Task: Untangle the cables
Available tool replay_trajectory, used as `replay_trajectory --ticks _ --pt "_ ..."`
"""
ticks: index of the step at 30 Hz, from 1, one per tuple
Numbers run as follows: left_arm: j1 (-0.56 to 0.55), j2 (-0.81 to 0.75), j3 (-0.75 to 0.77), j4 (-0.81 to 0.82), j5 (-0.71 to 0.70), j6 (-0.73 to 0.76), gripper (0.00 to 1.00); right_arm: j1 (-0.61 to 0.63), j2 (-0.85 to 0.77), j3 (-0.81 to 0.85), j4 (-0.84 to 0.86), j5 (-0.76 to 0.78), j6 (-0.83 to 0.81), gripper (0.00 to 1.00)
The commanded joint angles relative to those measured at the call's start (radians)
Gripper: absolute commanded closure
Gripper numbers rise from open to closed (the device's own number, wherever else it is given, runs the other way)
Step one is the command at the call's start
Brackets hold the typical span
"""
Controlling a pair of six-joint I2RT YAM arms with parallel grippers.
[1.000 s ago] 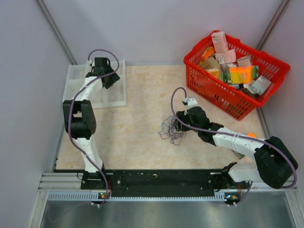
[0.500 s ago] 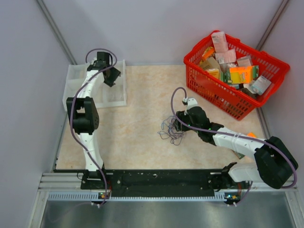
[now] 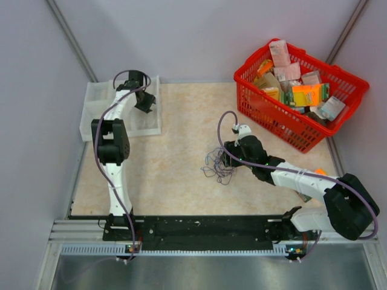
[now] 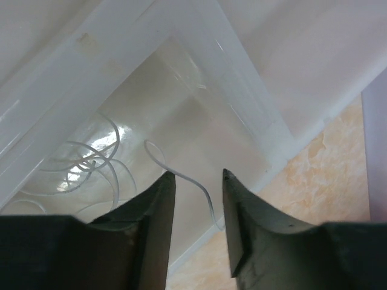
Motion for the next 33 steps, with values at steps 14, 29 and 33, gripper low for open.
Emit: replay_trajectory --ticks 14,29,33 --pt "0.036 -0.077 -0.103 0.101 -0.15 0.109 1.0 -0.007 -0.011 0.002 0.04 -0.002 0.003 0.43" --pt "0.036 -0.33 -0.195 0.138 0.046 0.259 0.33 -0.009 0.004 0.021 0.018 -0.019 -0.014 0.43" --pt "0.036 -0.524 -0.394 0.233 0.149 0.259 0.24 -0.009 0.027 0.047 -0.012 -0.036 -0.018 0.42"
